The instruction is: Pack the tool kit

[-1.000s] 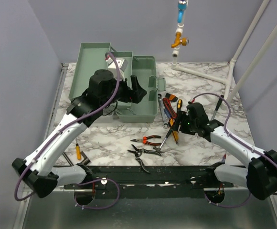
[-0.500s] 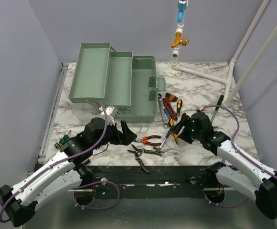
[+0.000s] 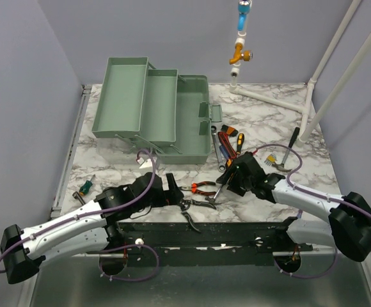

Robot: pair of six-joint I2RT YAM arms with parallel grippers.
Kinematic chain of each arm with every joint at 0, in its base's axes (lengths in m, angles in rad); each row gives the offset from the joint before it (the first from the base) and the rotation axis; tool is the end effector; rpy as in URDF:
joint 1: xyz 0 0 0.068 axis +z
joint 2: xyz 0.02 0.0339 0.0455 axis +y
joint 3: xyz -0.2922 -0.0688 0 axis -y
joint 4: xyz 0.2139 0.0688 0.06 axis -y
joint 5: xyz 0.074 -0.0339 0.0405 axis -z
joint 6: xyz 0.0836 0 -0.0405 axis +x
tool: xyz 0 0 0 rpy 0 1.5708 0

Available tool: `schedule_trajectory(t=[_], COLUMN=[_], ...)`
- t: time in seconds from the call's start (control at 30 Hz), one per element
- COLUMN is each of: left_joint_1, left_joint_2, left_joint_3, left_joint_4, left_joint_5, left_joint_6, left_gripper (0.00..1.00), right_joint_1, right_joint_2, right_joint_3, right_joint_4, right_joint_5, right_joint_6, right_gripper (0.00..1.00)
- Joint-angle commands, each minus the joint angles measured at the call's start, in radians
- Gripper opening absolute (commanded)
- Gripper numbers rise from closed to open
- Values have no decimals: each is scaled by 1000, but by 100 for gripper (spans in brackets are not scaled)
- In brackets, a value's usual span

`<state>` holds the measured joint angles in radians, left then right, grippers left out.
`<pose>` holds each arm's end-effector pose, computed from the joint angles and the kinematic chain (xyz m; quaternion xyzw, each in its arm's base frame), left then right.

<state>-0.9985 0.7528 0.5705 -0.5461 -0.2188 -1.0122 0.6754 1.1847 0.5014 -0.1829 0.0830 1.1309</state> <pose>0.0933 -0.1113 0.2299 -0.0509 0.9068 -0.2898 0.3019 0.1726 0.1294 0.1758 0.2257 0.9103 0.2466 0.2440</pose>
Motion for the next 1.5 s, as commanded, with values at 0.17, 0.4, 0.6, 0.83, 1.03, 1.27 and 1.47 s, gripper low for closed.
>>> schedule_trajectory(t=[0.17, 0.4, 0.6, 0.83, 1.03, 1.27, 1.47], left_joint_1=[-262, -336, -332, -314, -296, -205, -87], left_joint_2=[175, 399, 477, 629, 742, 782, 780], left_joint_3=[-25, 105, 140, 218, 253, 202, 189], left_joint_4=[113, 48, 20, -58, -46, -4, 8], left_joint_5=[-129, -162, -223, -241, -198, -170, -185], left_joint_6=[-257, -292, -303, -306, -291, -253, -145], left_gripper=[99, 99, 95, 81, 73, 55, 51], right_joint_1=[7, 7, 6, 7, 7, 6, 7], right_joint_2=[143, 212, 103, -31, -114, -154, -118], right_joint_3=[65, 160, 135, 145, 167, 144, 183], right_joint_4=[81, 8, -3, -48, -97, -58, -15], right_joint_5=[175, 209, 271, 344, 398, 385, 345], right_joint_6=[48, 29, 1, -61, -73, -65, -75], right_gripper=[51, 1, 0, 1, 1, 1, 1])
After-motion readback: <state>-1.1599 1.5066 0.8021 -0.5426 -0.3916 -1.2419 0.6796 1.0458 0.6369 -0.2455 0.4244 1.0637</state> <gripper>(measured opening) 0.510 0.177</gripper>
